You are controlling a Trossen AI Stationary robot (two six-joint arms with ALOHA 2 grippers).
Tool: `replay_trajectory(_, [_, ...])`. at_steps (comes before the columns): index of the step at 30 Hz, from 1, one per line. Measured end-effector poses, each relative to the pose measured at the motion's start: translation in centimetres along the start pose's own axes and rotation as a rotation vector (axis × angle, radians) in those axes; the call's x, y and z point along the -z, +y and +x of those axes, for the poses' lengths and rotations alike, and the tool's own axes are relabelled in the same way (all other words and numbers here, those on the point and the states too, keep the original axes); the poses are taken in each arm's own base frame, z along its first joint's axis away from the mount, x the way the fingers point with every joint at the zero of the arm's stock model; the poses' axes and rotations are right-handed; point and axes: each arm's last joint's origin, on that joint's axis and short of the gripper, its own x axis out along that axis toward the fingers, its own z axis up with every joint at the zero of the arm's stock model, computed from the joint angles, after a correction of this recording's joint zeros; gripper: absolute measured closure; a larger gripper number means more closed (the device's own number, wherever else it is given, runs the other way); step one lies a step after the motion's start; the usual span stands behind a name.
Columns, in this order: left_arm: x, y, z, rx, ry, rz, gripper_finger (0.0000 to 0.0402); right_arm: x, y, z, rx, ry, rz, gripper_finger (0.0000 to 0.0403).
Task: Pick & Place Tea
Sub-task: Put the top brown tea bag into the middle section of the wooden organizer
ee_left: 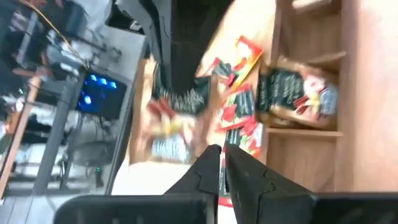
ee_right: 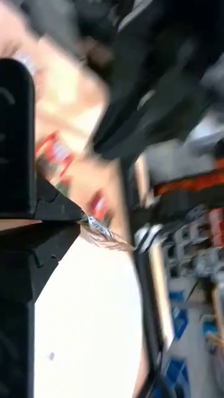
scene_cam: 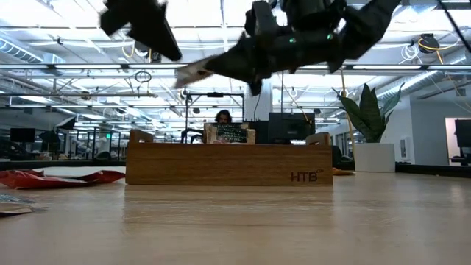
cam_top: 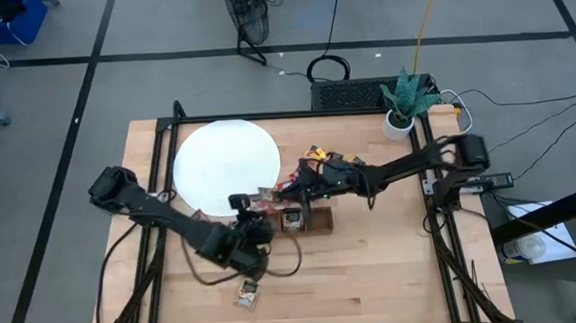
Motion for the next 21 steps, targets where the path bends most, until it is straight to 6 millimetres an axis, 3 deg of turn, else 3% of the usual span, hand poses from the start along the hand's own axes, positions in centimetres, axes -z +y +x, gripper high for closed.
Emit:
replay_trajectory(5, [2.4, 0.2, -1.3, -0.069, -0.117, -0.089, 0.0369, -2.9, 1.8, -3.0, 0.021, 0.168, -0.125, 0.0403])
replay_trajectory(8, [4.2, 0.6, -1.5, -0.067, -0.168, -0.149, 0.0369, -4.9, 3.7, -4.2, -0.082, 0.273, -0.222, 0.0403])
replay_trajectory(12, [5.4, 1.6, -0.9, -0.044, -0.222, -0.245, 0.0369, -6.8, 6.9, -4.4, -0.316, 0.405, -0.331, 0.0403])
replay_trajectory(14, [5.8, 2.1, -0.3, -0.024, -0.228, -0.274, 0.0369, -7.5, 7.9, -3.9, -0.348, 0.464, -0.355, 0.0403])
replay_trajectory(17, [6.3, 2.6, 0.6, 0.018, -0.231, -0.319, 0.0369, -6.7, 7.6, -2.2, -0.305, 0.583, -0.387, 0.0403])
replay_trajectory(21, [6.6, 2.8, 1.9, 0.05, -0.221, -0.337, 0.0369, -4.0, 6.6, 0.3, -0.298, 0.756, -0.396, 0.0403])
